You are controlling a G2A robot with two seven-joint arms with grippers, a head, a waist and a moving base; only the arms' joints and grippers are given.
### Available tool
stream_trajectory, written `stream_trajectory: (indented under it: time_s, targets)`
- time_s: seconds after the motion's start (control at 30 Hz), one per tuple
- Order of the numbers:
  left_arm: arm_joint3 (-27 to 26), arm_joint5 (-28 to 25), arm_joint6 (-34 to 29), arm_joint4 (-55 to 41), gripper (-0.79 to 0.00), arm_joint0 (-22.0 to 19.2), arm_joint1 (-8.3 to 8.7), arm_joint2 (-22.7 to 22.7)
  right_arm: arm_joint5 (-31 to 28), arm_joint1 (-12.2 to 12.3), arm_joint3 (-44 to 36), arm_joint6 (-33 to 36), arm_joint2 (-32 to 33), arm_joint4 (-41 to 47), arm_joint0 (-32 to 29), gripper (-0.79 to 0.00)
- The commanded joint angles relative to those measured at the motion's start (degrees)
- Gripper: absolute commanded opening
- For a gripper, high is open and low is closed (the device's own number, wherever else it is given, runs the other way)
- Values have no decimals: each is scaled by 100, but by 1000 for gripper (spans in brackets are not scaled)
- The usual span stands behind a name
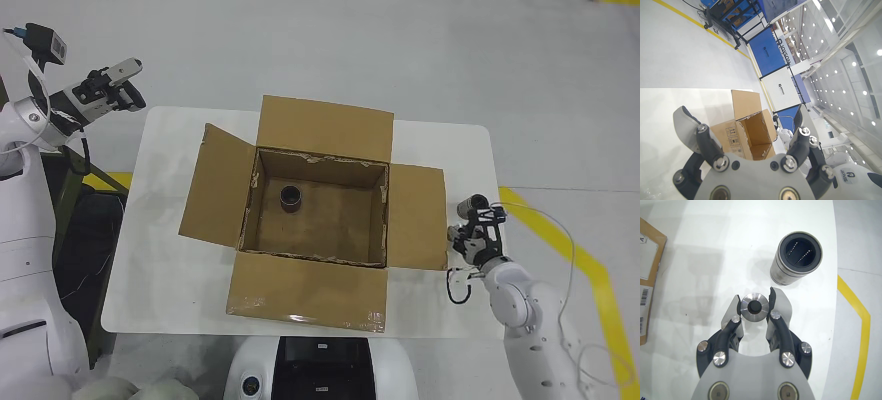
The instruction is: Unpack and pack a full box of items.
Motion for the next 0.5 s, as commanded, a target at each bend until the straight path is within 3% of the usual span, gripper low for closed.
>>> stream_trajectory:
  time_s: [0.0,0.47]
  targets:
    - [0,0,0,0,0,0,0,0,19,6,-93,-11,29,2,-69,-785]
    - [0,0,0,0,0,0,0,0,111,46,-664,17,142,-134,-480,-785]
